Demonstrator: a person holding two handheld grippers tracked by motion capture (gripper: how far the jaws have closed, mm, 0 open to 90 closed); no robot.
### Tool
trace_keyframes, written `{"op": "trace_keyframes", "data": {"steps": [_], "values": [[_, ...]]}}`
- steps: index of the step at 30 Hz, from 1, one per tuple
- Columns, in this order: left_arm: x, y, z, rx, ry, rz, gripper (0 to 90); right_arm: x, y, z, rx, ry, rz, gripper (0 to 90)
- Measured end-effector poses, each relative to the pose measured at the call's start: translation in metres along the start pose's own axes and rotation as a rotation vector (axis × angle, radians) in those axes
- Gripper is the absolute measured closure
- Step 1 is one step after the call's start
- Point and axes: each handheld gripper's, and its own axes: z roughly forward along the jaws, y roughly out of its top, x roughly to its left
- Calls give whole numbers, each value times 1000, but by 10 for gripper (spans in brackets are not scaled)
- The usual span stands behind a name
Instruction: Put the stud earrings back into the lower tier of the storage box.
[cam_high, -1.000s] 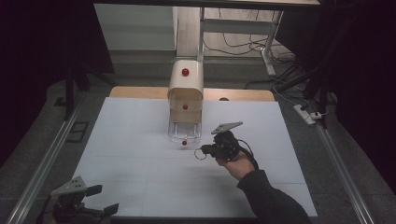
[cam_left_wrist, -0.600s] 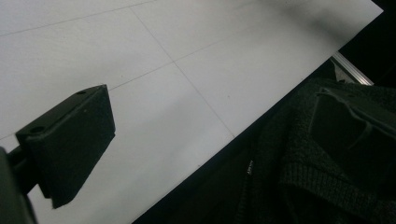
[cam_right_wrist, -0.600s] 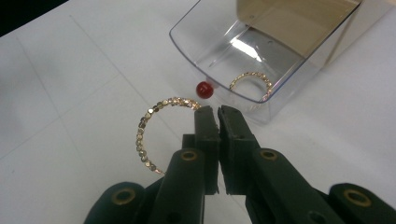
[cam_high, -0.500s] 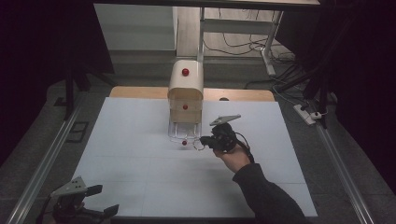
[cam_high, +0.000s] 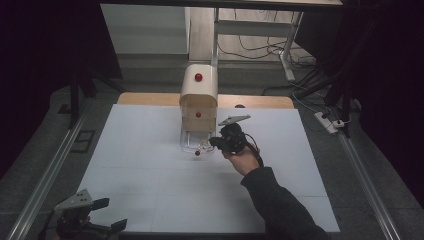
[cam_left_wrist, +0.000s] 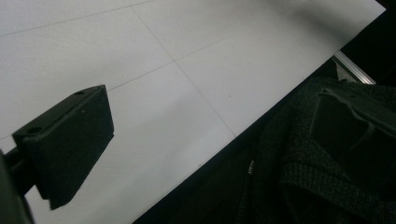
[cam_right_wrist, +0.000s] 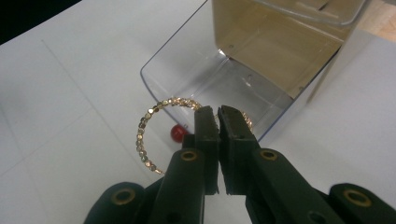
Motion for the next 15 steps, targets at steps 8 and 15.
{"op": "trace_keyframes", "data": {"steps": [8,15], "values": [[0,0,0,1,0,-1,0,-3,6,16,-2,-31,-9,867],[0,0,0,1,1,-3,0,-7,10,27,-13,-52,-1,866]]}}
